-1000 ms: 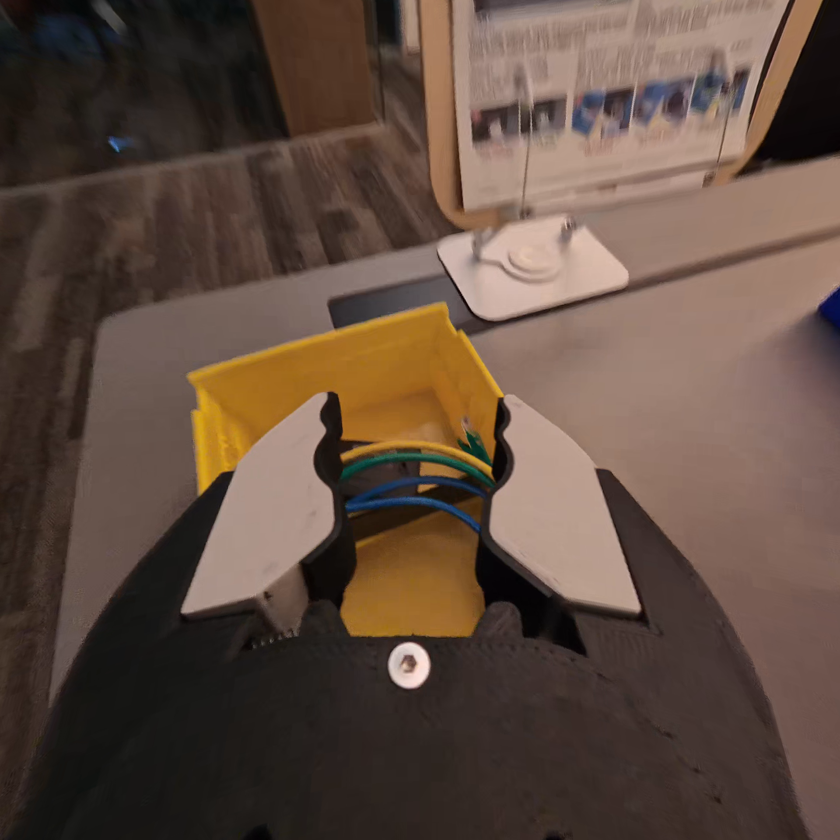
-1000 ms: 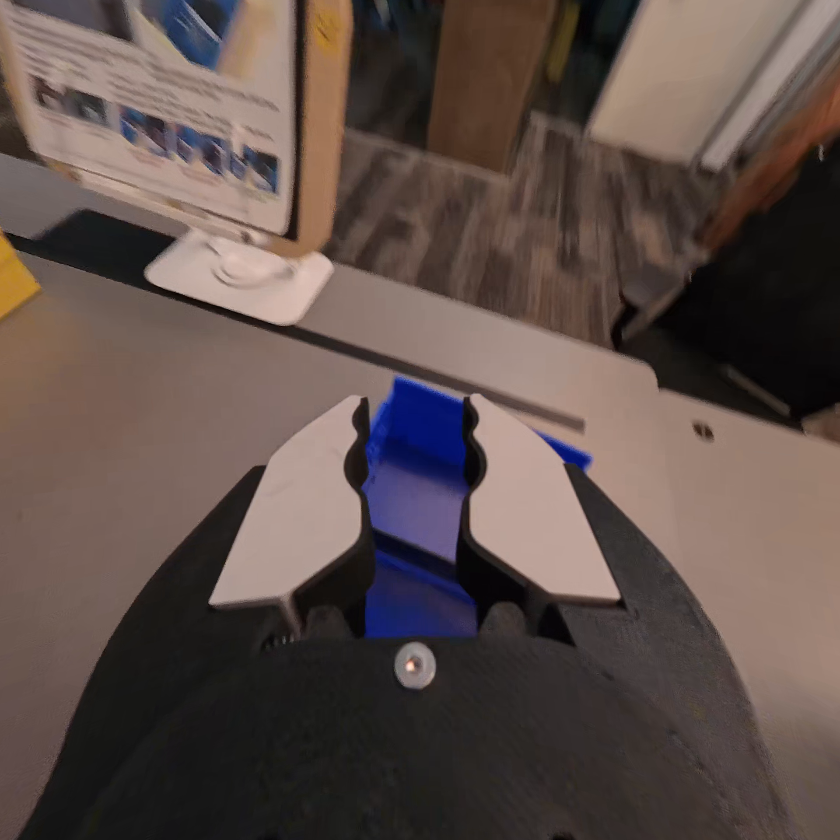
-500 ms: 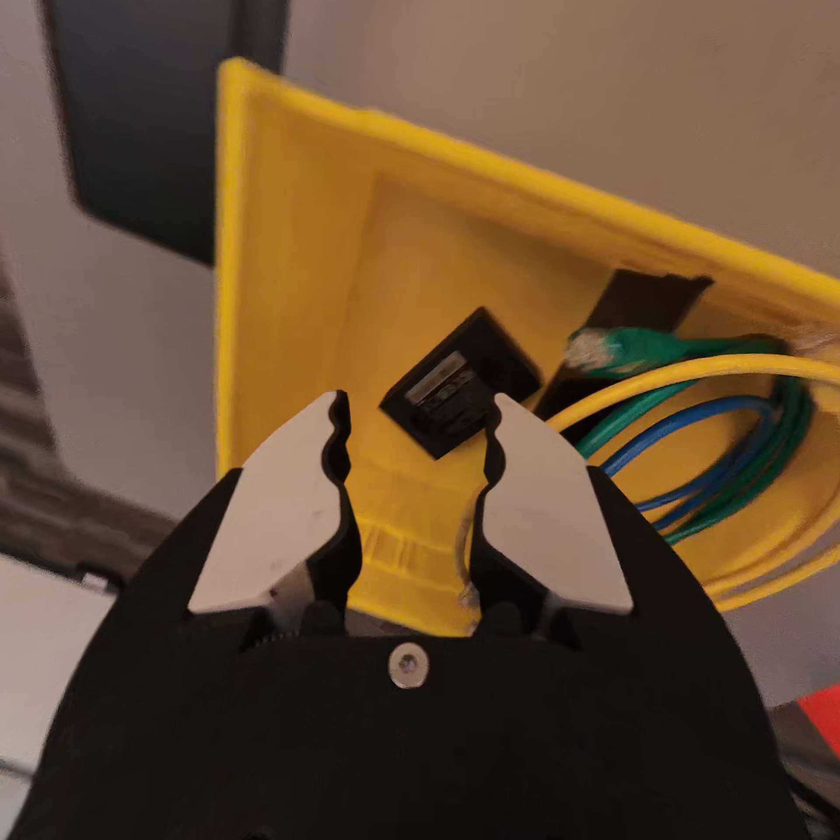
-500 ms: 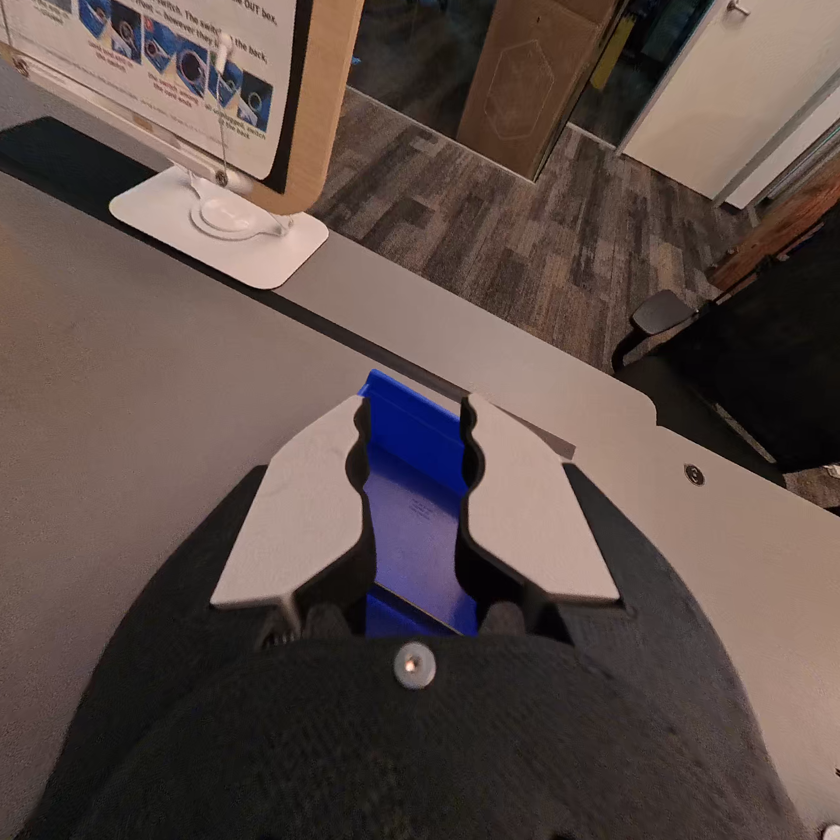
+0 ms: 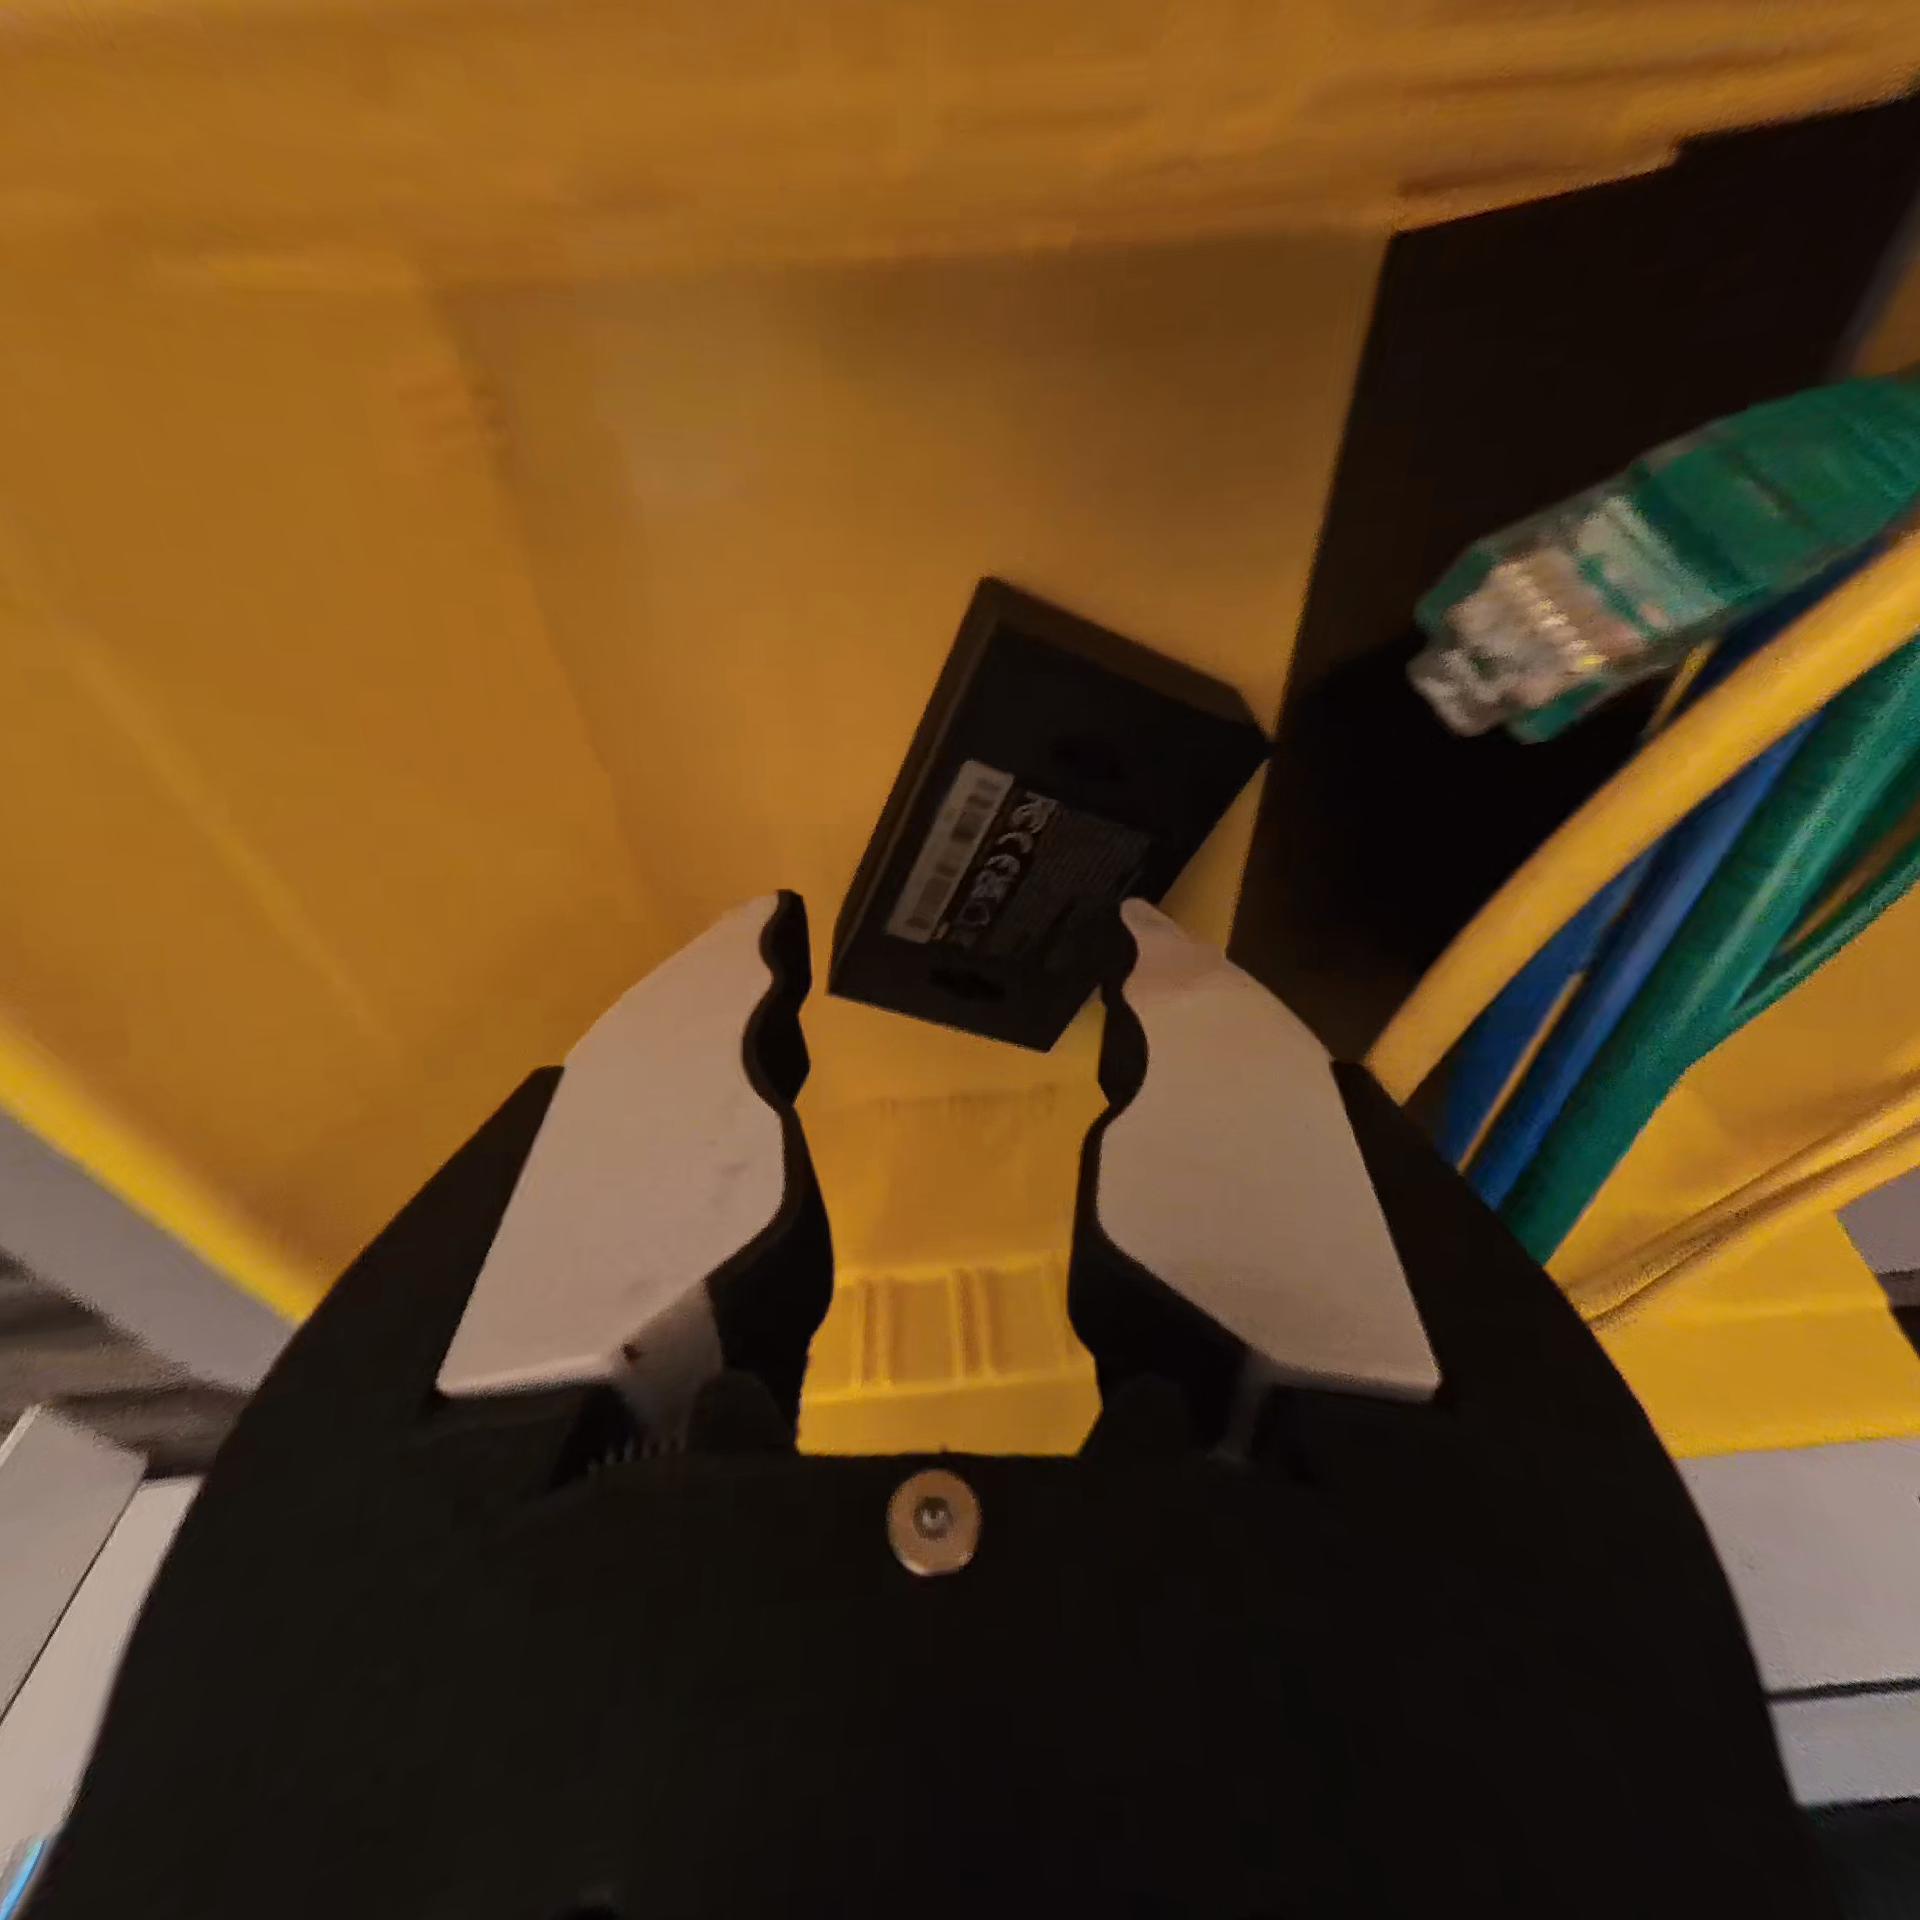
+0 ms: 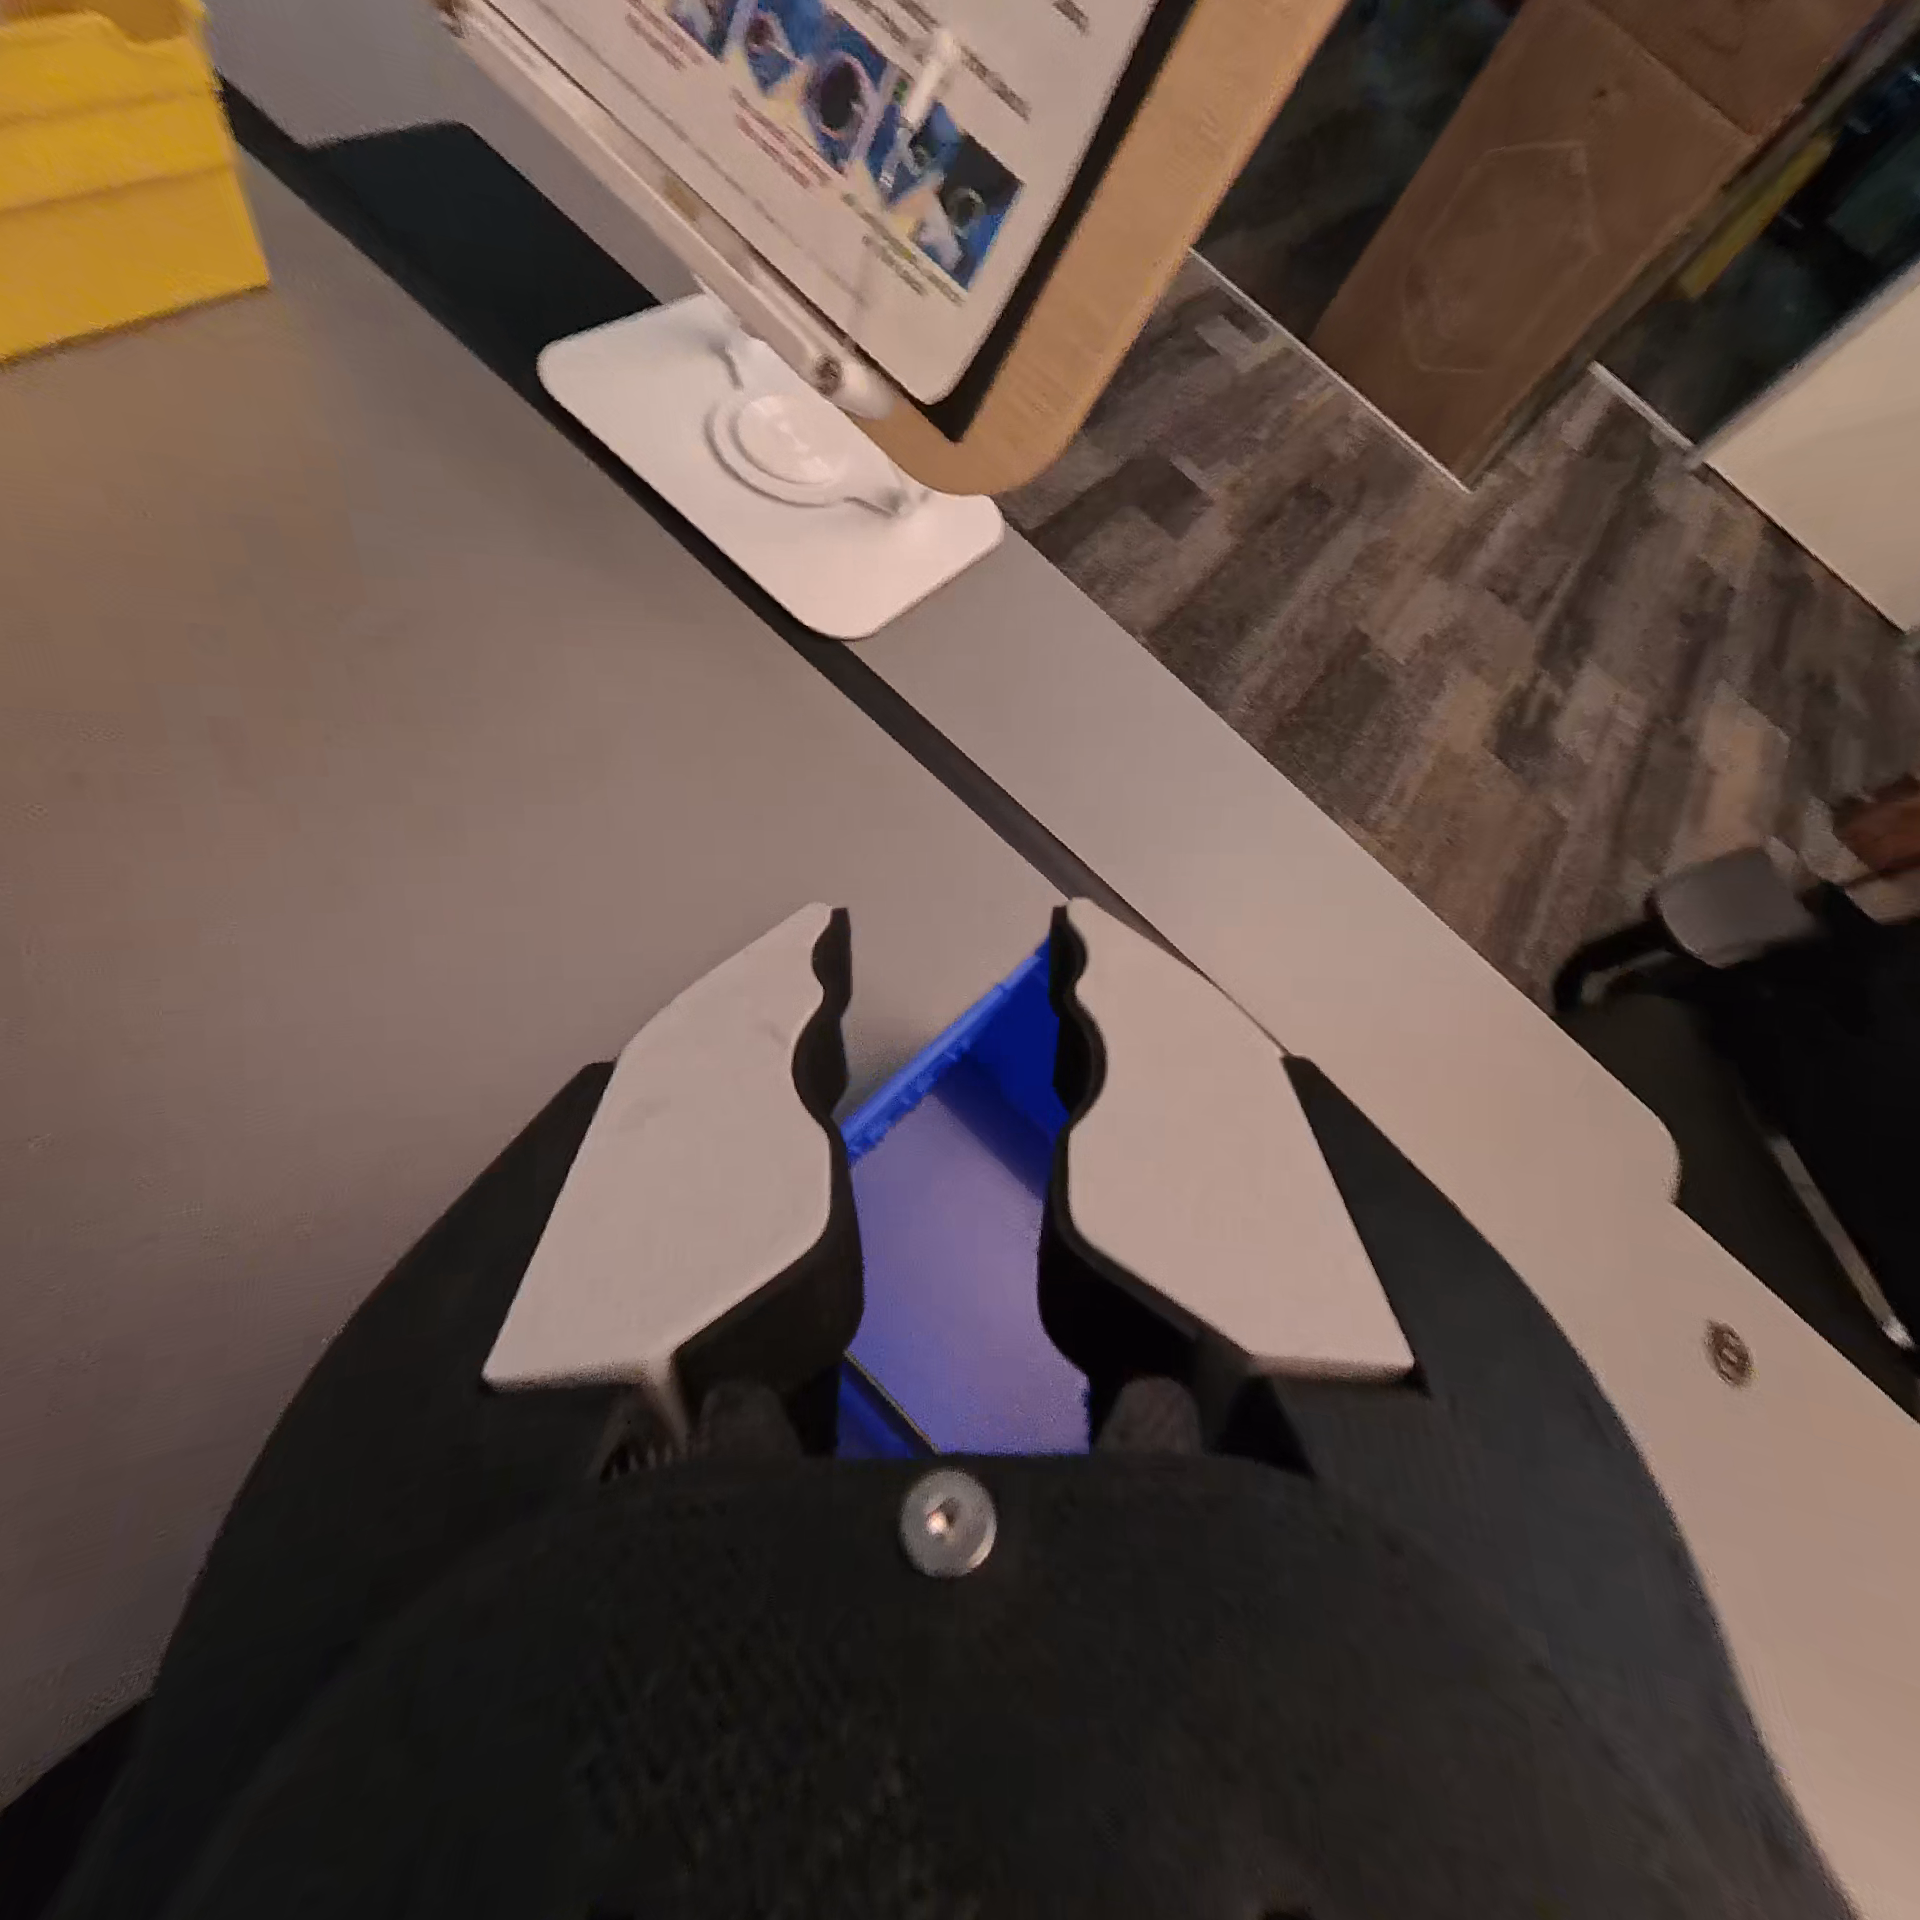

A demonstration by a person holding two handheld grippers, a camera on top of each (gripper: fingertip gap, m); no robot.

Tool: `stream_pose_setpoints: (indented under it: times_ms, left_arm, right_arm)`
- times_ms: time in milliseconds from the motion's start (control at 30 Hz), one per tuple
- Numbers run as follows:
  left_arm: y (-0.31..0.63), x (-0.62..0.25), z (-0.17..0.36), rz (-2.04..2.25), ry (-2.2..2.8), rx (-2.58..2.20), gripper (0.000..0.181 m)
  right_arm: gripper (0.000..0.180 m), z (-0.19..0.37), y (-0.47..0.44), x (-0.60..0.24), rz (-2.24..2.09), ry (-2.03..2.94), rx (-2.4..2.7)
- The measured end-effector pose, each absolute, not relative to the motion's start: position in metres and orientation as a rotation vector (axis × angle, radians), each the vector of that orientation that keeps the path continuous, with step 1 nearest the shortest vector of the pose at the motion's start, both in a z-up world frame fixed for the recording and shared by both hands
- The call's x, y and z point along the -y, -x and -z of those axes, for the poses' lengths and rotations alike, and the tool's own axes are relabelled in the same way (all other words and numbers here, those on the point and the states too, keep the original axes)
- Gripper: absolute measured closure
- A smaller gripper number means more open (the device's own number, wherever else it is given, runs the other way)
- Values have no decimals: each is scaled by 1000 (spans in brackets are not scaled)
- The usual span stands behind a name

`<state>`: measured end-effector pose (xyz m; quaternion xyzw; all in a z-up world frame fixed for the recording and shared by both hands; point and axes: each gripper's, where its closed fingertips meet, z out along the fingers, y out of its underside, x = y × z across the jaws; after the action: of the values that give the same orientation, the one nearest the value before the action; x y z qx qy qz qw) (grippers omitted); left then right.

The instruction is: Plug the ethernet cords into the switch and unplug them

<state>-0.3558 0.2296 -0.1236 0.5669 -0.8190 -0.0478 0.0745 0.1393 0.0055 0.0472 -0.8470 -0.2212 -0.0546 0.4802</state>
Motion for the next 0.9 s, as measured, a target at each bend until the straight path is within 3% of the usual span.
stream_pose_setpoints:
  times_ms: [33, 100, 300, 533, 567, 600, 667, 800, 900]
  left_arm:
    - [355, -226, 125, 105, -1692, 2462, 126]
    - [353, -217, 130, 15, -1678, 2463, 121]
    - [374, -206, 153, 141, -1467, 2538, 82]
    - [380, -203, 154, 253, -1398, 2564, 84]
    - [381, -202, 152, 243, -1425, 2543, 93]
    - [380, -203, 150, 232, -1471, 2525, 118]
    - [374, -214, 149, 258, -1576, 2573, 121]
    - [376, -220, 153, 241, -1748, 2565, 119]
    - [386, -215, 157, 217, -1814, 2456, 92]
  right_arm:
    - [142, -47, -134, -6, 96, 2058, 553]
    - [142, -47, -128, -7, 52, 2054, 570]
    - [143, -47, -113, -6, -43, 2021, 628]
    - [144, -53, -107, -2, -86, 1982, 652]
    - [144, -53, -107, -2, -85, 1981, 654]
    - [144, -53, -107, -1, -84, 1979, 657]
    - [144, -55, -106, 0, -86, 1974, 662]
    - [145, -55, -104, 1, -86, 1970, 677]
    - [145, -52, -104, 0, -77, 1983, 682]
